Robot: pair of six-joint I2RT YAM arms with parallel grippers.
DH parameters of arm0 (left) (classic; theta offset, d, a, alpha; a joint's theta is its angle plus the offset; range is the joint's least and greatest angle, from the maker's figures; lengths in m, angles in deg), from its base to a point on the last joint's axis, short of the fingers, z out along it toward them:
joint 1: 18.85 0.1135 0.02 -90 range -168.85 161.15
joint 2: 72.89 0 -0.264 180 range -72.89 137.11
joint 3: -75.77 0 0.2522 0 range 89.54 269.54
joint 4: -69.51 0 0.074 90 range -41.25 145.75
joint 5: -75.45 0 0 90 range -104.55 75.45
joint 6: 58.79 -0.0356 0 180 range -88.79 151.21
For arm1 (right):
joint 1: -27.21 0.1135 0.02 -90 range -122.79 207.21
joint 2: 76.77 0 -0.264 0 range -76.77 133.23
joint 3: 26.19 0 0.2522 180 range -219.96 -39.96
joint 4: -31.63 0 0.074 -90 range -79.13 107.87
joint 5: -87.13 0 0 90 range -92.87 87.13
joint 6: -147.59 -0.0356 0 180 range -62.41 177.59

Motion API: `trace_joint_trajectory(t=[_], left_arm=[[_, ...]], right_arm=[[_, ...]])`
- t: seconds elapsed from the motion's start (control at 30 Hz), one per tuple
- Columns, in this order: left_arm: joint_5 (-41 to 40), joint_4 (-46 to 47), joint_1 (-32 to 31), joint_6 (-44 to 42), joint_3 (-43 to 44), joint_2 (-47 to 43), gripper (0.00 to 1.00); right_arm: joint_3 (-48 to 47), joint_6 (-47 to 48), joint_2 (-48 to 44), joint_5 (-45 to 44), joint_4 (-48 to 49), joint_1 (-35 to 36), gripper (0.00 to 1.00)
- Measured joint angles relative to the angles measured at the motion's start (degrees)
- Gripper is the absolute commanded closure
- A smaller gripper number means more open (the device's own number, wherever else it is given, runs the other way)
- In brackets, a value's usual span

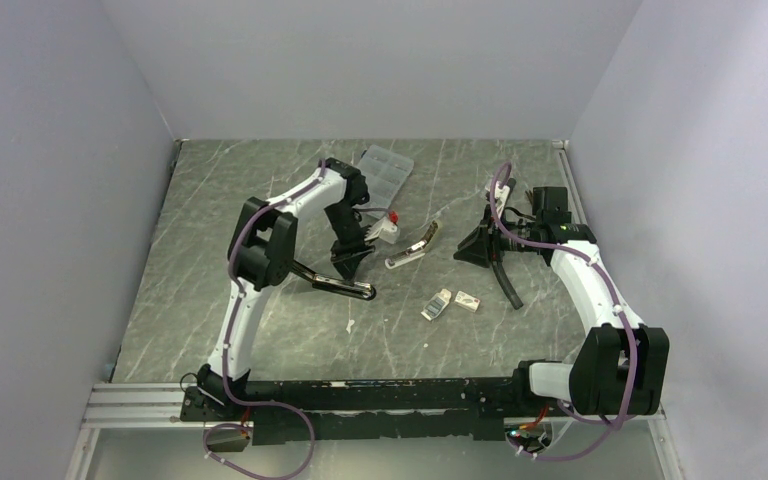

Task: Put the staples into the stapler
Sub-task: Pick up the stapler.

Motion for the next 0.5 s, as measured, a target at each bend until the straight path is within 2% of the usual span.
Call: trace_joint_trajectory(t=[0.2, 0.5], left_arm=[[0.0, -0.7, 0.1, -0.1, 1.4, 2.3, 0.45], [0.0, -1.9, 0.1, -0.9, 3.2, 3.7, 0.54]], right_arm=[[0.0, 0.0, 0.0, 0.0, 0.0, 0.0, 0.62], [0.0, 0.0, 0.0, 0.0, 0.0, 0.0, 0.62]])
